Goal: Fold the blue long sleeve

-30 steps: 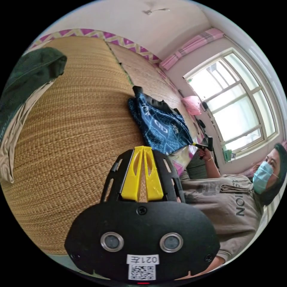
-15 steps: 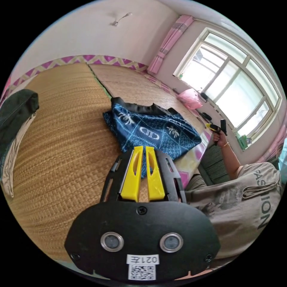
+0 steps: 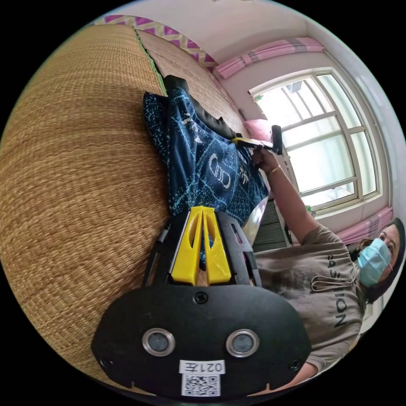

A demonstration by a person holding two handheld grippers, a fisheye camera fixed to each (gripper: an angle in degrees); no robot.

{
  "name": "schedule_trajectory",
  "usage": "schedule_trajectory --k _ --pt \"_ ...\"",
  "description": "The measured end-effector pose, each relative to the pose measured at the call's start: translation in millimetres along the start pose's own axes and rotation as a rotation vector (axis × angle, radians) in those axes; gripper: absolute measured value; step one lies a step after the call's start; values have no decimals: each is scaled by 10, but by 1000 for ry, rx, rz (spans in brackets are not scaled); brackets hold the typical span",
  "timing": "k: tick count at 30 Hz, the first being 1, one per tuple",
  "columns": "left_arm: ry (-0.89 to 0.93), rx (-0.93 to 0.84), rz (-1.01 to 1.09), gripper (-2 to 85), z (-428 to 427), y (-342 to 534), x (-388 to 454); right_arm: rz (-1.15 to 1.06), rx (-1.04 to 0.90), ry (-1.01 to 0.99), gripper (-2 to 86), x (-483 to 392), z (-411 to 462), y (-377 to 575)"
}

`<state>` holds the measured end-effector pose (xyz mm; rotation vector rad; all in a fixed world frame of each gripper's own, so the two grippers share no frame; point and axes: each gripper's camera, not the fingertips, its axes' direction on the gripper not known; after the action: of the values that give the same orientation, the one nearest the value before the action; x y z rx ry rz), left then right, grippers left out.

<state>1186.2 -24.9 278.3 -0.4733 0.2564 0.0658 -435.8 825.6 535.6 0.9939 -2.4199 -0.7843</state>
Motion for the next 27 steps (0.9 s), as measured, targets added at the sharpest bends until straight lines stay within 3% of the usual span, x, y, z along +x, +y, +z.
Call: schedule_trajectory --k 3,5,8,10,14,17,19,21,27 --pt "-9 -20 15 -9 -49 13 -35 103 -1 51 -9 517 -171 -105" --pt "-4 -5 4 -9 -100 21 -48 93 50 -42 -8 656 -309 -70" --pt "79 142 97 -9 -315 -78 185 -12 87 -181 -7 627 -370 37" --pt "173 250 151 -9 -386 -442 349 -25 76 -170 -7 664 -318 93" --pt "-20 269 22 -9 -152 -1237 199 14 76 -87 -6 1035 -356 277" --pt "-184 212 -190 -9 30 -1631 -400 89 120 -22 -6 1559 -605 600" --pt "-13 224 -313 -9 -38 -1583 -944 157 113 25 -5 2021 -680 874" --pt "45 243 -333 -9 -113 -1536 -1069 172 54 71 -4 2492 -621 1161" --pt "-45 305 -230 -4 -639 -1244 -987 260 247 54 20 3611 -1374 2137"
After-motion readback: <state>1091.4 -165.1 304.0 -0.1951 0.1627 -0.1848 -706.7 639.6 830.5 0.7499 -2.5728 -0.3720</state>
